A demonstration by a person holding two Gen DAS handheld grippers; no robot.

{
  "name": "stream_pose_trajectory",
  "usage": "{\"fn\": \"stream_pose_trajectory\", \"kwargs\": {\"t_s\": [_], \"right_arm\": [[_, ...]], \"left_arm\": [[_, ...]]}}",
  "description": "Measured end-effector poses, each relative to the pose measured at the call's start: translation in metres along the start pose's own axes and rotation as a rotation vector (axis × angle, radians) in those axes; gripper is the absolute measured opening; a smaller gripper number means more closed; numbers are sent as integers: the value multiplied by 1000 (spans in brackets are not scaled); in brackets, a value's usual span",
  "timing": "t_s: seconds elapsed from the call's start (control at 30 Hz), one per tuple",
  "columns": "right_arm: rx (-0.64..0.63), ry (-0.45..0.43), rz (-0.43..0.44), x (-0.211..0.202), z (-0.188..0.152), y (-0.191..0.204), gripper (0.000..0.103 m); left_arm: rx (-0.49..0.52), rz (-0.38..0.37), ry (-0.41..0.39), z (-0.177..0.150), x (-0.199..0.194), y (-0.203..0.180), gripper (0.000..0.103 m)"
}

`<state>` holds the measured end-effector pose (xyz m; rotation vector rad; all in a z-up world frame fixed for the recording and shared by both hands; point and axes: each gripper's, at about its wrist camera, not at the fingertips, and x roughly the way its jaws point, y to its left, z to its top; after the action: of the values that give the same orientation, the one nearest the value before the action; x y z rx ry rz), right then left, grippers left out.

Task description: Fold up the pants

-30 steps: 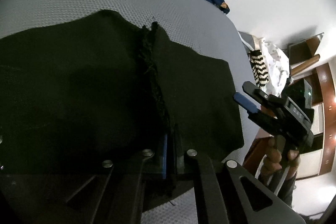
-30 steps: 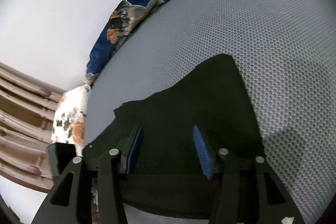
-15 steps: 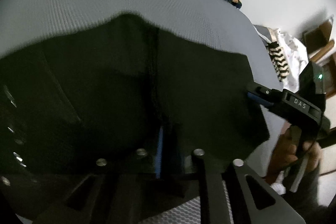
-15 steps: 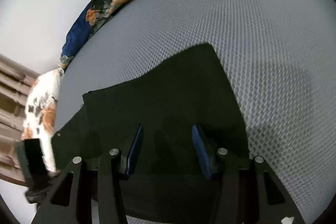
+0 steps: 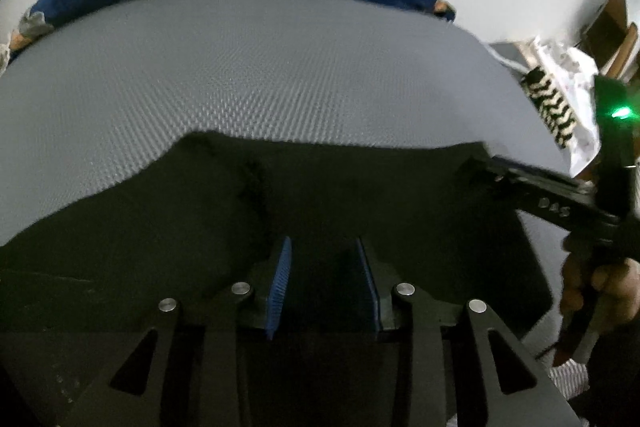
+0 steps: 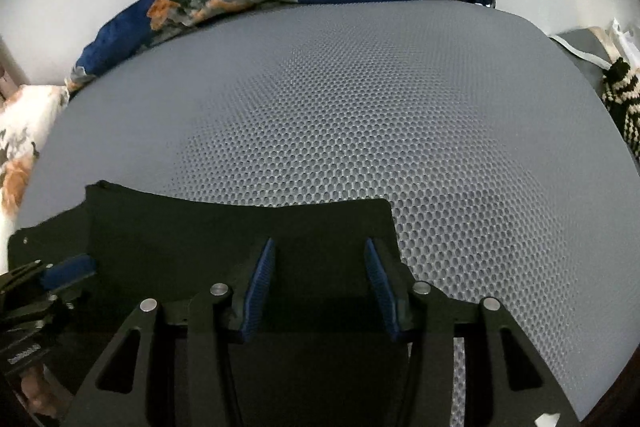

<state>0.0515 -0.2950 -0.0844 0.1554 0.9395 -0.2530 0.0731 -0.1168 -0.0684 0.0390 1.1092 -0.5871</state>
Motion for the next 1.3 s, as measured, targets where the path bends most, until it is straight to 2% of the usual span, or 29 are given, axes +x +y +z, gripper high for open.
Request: {"fn": "stream_pose_trajectory", "kwargs": {"t_s": [0.2,0.37,0.4,0.5,0.53,0.77,1.1,1.3], "right_arm": [[-18,-12,-18,1,-1,3,45],[-16,-17,-21,-2,-2,4,45],[-18,-18,-25,-3,-3,5,45],[-30,-23,-39,-8,-4,8,45],[-32,-26,-43,-11,-4,9,45],[-46,-23,-26,-27,-11,20,45],[-34,80,3,-30,-37,26,45],[-32,133,40,-31,-51,38,45]], "left_arm": [[58,2,4,1,6,-6,39],[49,-12,18,1,2,-3,40],[48,-16,25,0,1,-3,42],[37,-26,44,-4,-8,0,59],[37,-25,44,-7,-11,2,60],[13,7,42,-22,-35,23,60],[-62,76,-22,-45,-93,68,61],[-147,114,-57,-57,-129,110,63]]}}
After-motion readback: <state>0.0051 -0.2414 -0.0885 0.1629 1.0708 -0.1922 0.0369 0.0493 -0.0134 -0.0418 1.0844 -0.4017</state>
